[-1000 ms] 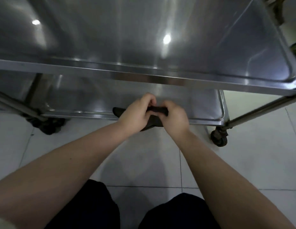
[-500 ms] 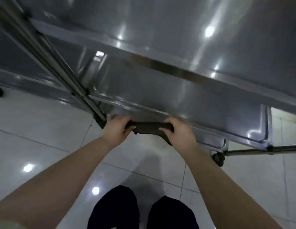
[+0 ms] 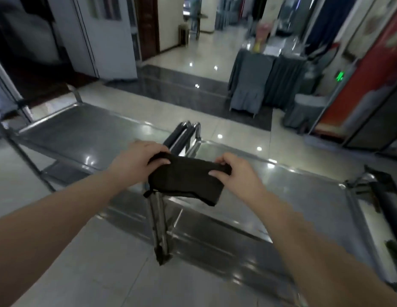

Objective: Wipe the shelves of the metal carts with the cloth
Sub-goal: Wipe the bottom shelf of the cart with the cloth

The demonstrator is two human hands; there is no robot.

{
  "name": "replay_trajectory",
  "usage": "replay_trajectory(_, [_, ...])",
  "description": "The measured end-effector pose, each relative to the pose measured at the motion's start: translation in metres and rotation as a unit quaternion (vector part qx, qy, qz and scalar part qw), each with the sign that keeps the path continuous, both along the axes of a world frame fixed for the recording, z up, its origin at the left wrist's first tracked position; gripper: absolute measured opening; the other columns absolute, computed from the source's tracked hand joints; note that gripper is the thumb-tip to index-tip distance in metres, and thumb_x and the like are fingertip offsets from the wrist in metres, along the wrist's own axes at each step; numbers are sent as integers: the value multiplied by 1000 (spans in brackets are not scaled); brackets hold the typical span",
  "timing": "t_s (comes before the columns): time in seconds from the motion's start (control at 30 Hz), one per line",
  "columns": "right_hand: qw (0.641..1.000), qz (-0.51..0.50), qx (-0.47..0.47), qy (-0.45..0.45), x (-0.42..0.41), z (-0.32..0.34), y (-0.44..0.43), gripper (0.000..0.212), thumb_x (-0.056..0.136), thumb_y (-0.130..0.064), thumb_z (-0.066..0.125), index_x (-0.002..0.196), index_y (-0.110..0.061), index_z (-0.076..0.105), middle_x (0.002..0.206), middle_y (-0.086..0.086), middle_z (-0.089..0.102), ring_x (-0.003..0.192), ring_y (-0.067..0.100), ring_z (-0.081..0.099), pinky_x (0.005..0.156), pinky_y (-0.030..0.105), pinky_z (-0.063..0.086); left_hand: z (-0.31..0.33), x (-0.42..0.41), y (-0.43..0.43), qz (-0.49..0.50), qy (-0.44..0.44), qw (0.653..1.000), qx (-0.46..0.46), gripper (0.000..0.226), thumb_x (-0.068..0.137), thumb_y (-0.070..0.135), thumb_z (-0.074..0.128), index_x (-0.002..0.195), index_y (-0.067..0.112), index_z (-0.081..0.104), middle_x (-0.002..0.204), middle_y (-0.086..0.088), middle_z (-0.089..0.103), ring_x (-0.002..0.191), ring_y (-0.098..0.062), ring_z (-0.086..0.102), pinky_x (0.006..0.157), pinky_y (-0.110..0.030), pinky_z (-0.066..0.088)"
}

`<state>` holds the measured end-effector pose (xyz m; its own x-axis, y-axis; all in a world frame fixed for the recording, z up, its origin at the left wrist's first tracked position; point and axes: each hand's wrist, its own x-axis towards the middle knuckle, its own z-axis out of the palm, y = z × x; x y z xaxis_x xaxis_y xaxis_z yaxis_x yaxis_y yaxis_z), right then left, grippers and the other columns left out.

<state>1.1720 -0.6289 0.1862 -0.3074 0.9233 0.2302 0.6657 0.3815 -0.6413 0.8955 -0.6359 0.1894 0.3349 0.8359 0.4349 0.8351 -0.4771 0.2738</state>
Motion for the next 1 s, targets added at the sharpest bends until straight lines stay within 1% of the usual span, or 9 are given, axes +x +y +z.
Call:
replay_trajectory(0.1, [996,-2,77,-35,-11,85,8,21,83,-27,75,98,-18,64,91,-7,62,89,11,56,73,21,38,85,-14,10,25,52,997,47,21,95,42,54,106,28,65,103,12,69,96,-11,62,96,-32,25])
replay_trajectory(0.23, [987,-25,157,-39,-21,177,12,22,84,-29,74,99,-19,62,96,-6,61,93,13,56,75,26,39,179,-16,10,38,50,987,147,19,93,37,59,110,30,64,106,9,68,100,-19,59,91,-31,22])
replay_trajectory(0.33, [979,-53,193,-30,-26,237,9,19,85,-29,73,96,-21,60,99,-4,60,94,14,54,76,27,38,236,-13,11,63,34,978,197,19,94,41,56,110,34,63,104,11,65,101,-19,57,95,-35,23])
replay_trajectory(0.43, [968,-86,234,-17,-26,283,4,19,85,-31,73,96,-23,60,98,-5,59,97,17,55,86,33,42,284,-6,14,59,27,973,221,17,94,38,57,109,31,63,98,15,54,104,-16,55,97,-39,26])
replay_trajectory(0.5, [962,-102,252,-11,-21,307,-1,22,85,-31,73,100,-21,63,98,-5,59,98,18,56,89,36,45,309,1,15,52,24,974,221,18,94,38,57,110,29,63,99,15,53,104,-16,56,100,-42,30])
replay_trajectory(0.63, [955,-119,271,4,-7,334,-13,23,86,-29,72,105,-20,63,103,-3,60,98,17,56,87,34,47,341,16,10,35,10,975,221,17,94,37,57,108,29,64,98,14,56,100,-15,56,102,-46,38])
replay_trajectory(0.73, [954,-123,273,8,0,333,-20,21,87,-25,71,105,-20,62,104,-4,58,100,17,55,86,32,46,343,27,4,21,9,978,208,16,94,36,58,106,27,64,97,11,60,96,-16,57,99,-50,42])
replay_trajectory(0.87, [964,-83,253,-25,0,319,-25,23,90,-18,67,111,-23,59,108,-5,57,104,19,55,92,39,46,331,31,-8,57,44,980,187,16,94,37,58,107,29,64,98,12,60,98,-16,58,101,-46,39])
replay_trajectory(1.0, [968,-35,234,-80,-21,311,-17,24,94,-16,62,116,-24,60,119,2,59,104,19,53,85,34,44,322,14,-24,114,86,979,147,16,95,38,56,108,30,61,100,12,57,102,-16,56,99,-41,35])
